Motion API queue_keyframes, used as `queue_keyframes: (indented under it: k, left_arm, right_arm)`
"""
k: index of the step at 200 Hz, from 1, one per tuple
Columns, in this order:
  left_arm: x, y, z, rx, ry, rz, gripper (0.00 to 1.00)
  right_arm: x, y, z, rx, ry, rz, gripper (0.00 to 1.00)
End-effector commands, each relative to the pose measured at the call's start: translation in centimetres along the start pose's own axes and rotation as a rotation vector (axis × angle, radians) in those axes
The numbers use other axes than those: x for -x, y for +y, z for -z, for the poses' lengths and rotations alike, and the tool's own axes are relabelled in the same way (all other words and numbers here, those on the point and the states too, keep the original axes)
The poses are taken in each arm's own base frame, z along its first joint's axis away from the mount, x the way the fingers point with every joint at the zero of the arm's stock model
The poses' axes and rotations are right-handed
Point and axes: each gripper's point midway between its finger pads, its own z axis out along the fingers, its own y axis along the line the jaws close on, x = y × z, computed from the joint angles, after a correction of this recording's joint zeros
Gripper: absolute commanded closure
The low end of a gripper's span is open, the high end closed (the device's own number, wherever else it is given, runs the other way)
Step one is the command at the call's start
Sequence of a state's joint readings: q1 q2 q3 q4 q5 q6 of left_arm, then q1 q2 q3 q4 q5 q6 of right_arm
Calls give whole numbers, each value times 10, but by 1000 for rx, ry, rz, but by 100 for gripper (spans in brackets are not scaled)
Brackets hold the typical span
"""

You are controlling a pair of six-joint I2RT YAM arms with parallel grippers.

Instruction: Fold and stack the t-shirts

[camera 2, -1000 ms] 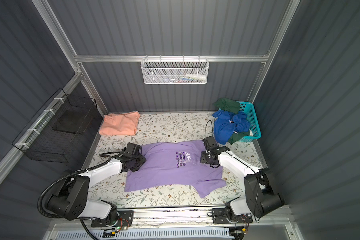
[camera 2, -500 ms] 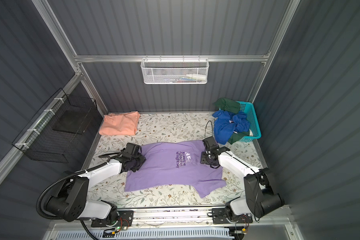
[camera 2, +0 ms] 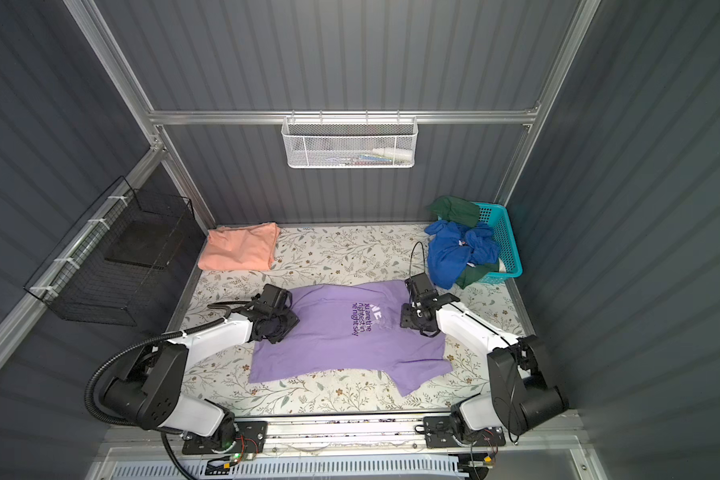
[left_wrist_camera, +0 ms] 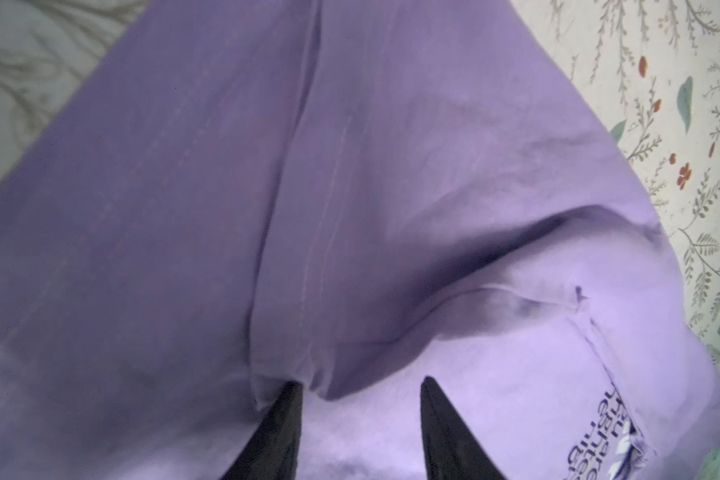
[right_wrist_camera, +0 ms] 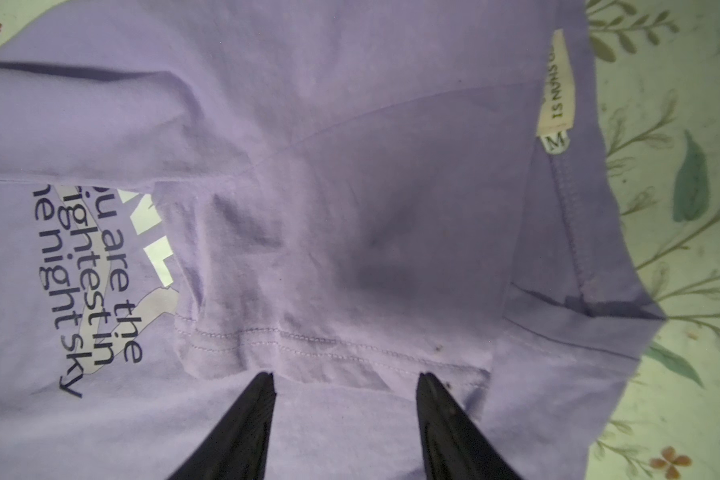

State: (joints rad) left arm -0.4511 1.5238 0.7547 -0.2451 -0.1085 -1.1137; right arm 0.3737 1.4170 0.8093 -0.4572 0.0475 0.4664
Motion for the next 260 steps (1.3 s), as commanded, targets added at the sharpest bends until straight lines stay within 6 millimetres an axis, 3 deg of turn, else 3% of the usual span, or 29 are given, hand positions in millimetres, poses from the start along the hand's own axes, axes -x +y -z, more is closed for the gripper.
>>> queue_keyframes:
  k: [1,16,84,115,142,168,211,228,260]
  left_arm:
    - [4,10,0,107,-2,-140,54]
    - [7,8,0,124,-2,-186,58]
    - [21,14,11,226,-51,-278,60]
    - [17,16,15,207,-52,-213,55]
    - [11,9,21,81,-72,-114,54]
    - [14,6,25,94,-77,-220,49]
    - [2,-6,10,159,55,-444,45]
    - [0,-2,2,212,64,-476,46]
    - [5,12,-9,318,60,-500,59]
  right_arm:
    - [-7,-3,-5,-7,23,8,42]
    - [-8,-4,-5,-9,26,5,42]
    - [-8,-3,-6,-6,28,4,43]
    - [-8,-3,-7,-7,31,4,43]
    - [-9,-4,-8,-11,35,1,43]
    - [-10,-1,-10,0,43,6,43]
    - [-10,-1,-10,4,44,7,43]
    - [-10,0,-10,11,45,2,43]
    - [-11,-2,-8,4,43,3,43]
